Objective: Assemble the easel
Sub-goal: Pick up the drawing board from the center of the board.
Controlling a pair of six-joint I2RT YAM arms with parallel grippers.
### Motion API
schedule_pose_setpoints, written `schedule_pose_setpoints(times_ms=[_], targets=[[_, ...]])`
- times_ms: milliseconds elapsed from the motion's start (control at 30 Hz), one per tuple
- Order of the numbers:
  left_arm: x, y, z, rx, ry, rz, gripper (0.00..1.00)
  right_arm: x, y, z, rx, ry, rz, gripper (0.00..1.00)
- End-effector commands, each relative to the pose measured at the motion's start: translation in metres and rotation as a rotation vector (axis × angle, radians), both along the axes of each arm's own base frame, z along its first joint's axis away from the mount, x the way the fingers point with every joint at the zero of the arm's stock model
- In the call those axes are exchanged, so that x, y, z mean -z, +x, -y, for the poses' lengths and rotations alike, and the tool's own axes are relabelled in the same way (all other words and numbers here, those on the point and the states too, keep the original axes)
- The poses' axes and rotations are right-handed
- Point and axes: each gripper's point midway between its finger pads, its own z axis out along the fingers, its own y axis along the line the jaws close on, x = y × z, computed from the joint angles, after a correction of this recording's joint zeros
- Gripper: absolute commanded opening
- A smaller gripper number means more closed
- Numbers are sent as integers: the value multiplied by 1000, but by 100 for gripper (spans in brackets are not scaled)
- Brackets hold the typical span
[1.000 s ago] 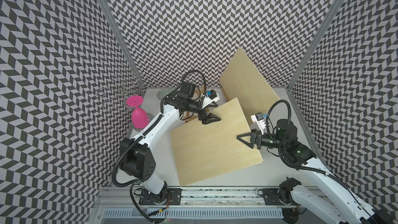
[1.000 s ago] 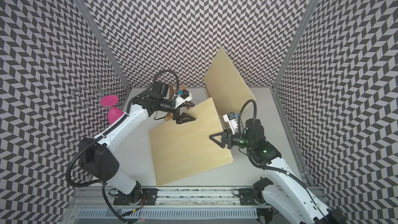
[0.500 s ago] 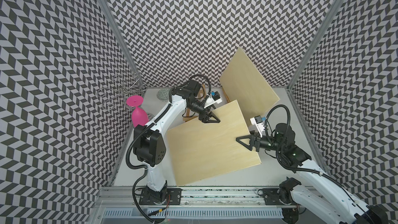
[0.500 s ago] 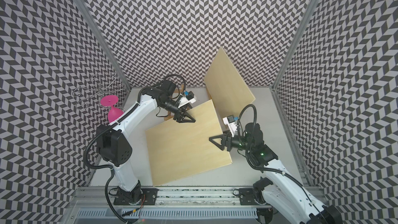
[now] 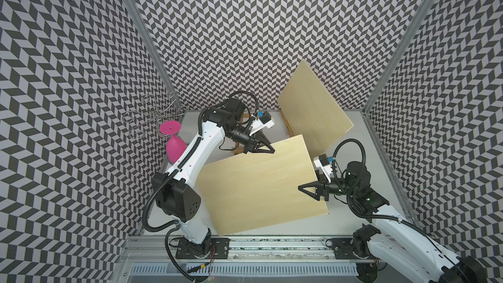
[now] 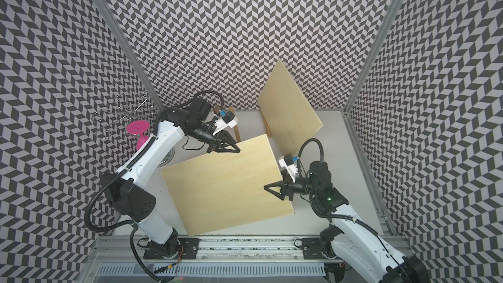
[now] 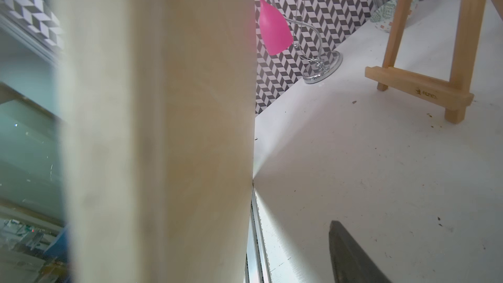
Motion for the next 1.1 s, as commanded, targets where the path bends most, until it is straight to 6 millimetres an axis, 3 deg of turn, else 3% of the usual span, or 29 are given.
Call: schedule_pose_setpoints(times_ms=[0,33,100,167,300,433,633,700,867,1067], targets=[[39,26,13,-63,192,135,0,-48,45,7,235,59,232,24],[38,24,13,-69,200,146,0,-47,46,7,239,63,234,30],[32,21,16,-67,198,193,0,-45,51,8,265,49,220,35],[25,20,15,-81,201,232,0,-46,54,9,274,38,222,50],[19,14,16,-88,215,283,0,-53,54,14,309,45,254,61],[19,-7,25,-41,271,313,0,-71,40,13,265,103,328,73],[37,-36,34,16,314,300,0,-80,21,6,141,111,400,77],[41,-36,29,-21,351,296,0,-82,17,6,124,103,417,78],[26,-53,36,-46,340,383,0,-96,1,3,76,172,471,80],[16,-70,34,-38,297,431,0,-101,-11,-18,-5,89,465,80]])
